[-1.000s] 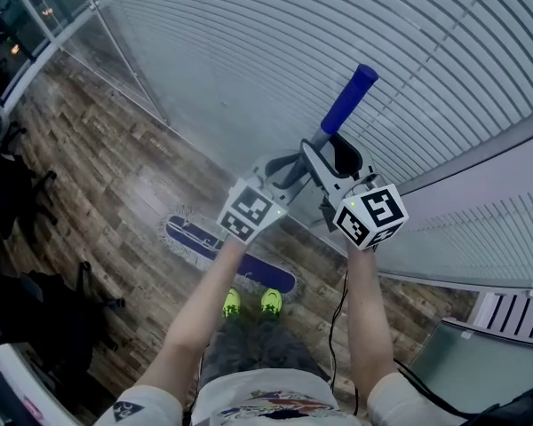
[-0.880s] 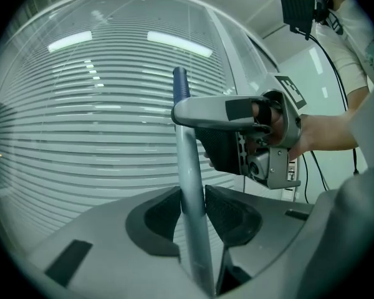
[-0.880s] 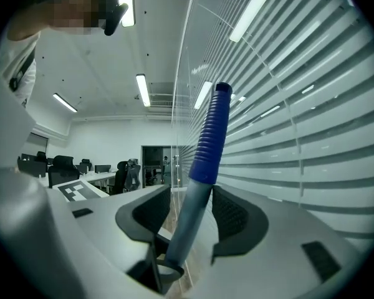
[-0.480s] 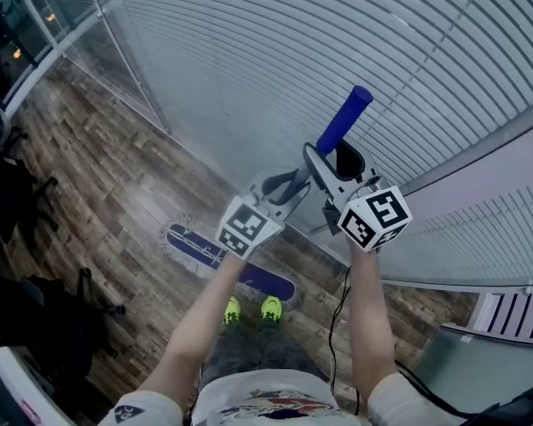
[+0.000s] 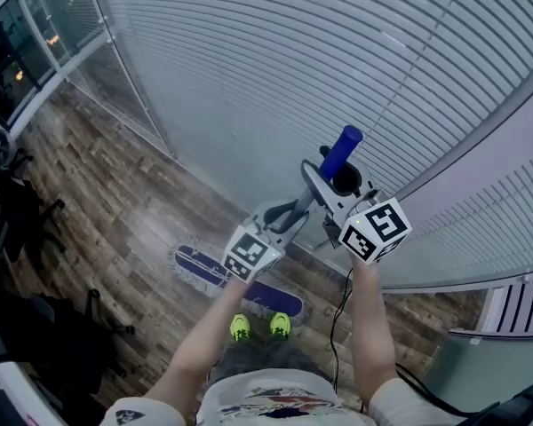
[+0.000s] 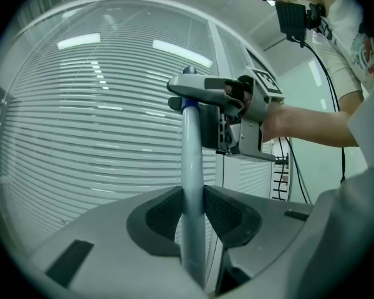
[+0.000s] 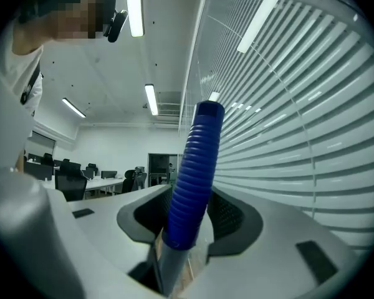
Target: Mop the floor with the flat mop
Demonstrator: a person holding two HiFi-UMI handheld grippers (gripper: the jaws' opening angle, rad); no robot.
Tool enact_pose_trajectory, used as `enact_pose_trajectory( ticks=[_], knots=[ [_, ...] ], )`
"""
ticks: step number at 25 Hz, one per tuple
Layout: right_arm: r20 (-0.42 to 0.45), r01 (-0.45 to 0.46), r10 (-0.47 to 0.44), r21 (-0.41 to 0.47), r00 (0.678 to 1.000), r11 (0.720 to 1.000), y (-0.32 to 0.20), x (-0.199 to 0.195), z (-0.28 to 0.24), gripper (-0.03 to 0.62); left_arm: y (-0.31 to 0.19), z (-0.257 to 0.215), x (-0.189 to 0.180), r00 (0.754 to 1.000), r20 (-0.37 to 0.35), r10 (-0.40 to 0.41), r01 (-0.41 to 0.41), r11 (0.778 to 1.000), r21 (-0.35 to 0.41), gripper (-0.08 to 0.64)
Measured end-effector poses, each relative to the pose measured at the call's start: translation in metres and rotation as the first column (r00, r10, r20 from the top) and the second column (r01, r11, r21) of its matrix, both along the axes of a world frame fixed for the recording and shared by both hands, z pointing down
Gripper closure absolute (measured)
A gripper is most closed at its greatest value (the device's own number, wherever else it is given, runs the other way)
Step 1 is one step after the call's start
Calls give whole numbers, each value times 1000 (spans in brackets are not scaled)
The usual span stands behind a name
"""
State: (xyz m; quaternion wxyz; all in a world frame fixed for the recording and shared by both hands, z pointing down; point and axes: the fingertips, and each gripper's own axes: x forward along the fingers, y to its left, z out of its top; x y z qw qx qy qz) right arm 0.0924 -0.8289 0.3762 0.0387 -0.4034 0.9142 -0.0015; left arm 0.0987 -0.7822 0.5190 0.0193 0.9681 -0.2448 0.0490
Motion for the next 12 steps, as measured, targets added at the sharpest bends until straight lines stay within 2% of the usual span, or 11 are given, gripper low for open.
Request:
enact_pose_trajectory(
  ticks=[3, 7, 12],
  knots=[
    [16, 20, -19, -36, 1000, 999, 7, -6, -9, 448, 6, -9, -4, 1000, 18, 13, -13, 1000, 6, 443],
    [34, 7, -5, -33, 999, 999, 28, -20, -14, 457, 25, -10, -17, 999, 33, 29, -29, 1000, -3, 443],
    [53, 22, -21, -13, 998, 1000, 56, -44, -24, 466, 51, -20, -37, 998, 10, 64, -63, 998, -9, 443]
  ],
)
